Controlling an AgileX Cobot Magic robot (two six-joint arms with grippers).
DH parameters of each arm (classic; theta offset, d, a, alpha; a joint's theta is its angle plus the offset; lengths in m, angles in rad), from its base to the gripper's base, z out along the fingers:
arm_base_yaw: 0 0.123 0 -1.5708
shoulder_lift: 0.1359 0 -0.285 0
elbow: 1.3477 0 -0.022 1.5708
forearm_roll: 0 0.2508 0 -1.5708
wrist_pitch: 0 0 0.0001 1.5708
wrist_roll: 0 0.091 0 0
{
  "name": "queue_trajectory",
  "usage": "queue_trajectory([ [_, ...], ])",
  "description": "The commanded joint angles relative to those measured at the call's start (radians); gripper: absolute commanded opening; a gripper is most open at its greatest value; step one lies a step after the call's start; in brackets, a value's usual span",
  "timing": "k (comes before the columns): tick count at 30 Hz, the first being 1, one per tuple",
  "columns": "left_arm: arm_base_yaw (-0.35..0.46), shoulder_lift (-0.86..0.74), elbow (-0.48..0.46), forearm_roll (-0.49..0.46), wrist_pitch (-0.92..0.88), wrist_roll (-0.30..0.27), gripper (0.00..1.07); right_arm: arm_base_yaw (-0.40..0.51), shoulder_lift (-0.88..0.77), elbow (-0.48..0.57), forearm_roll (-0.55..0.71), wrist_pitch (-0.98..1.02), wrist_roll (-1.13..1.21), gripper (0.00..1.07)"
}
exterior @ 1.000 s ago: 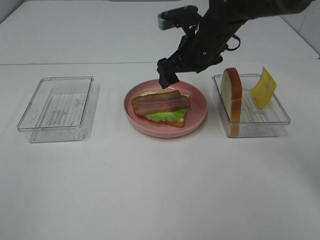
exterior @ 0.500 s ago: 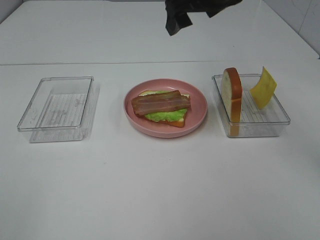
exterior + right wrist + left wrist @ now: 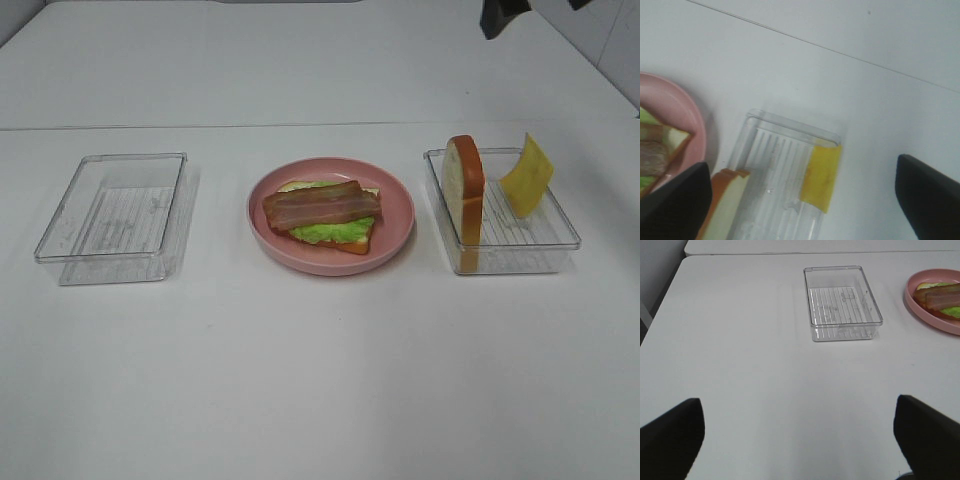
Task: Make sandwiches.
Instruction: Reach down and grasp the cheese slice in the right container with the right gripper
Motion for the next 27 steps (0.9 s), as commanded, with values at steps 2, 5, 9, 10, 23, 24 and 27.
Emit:
queue_trajectory([
  [2, 0.004, -0.017, 0.001, -0.006, -0.003, 0.001, 0.95, -0.088, 0.003, -0.003, -0.001, 0.010, 0.010, 0.97],
  [5, 0.004, -0.017, 0.001, -0.006, -0.003, 0.001, 0.95, -0.139, 0.007, 0.000, 0.010, 0.010, 0.010, 0.97],
  [9, 0.004, -0.017, 0.001, -0.006, -0.003, 0.001, 0.95, -0.181, 0.031, 0.000, 0.024, 0.011, 0.007, 0.97],
  [10, 0.004, -0.017, 0.001, -0.006, -0.003, 0.001, 0.95, -0.190, 0.038, 0.000, 0.027, 0.011, 0.007, 0.97],
  [23, 0.004, -0.017, 0.001, -0.006, -0.003, 0.001, 0.95, -0.187, 0.220, 0.000, 0.132, 0.014, -0.039, 0.97],
  [24, 0.004, -0.017, 0.001, -0.006, -0.003, 0.001, 0.95, -0.187, 0.233, 0.000, 0.132, 0.013, -0.039, 0.97],
  [27, 0.004, -0.017, 0.001, -0.006, -0.003, 0.001, 0.95, -0.187, 0.257, 0.000, 0.132, 0.011, -0.039, 0.97],
])
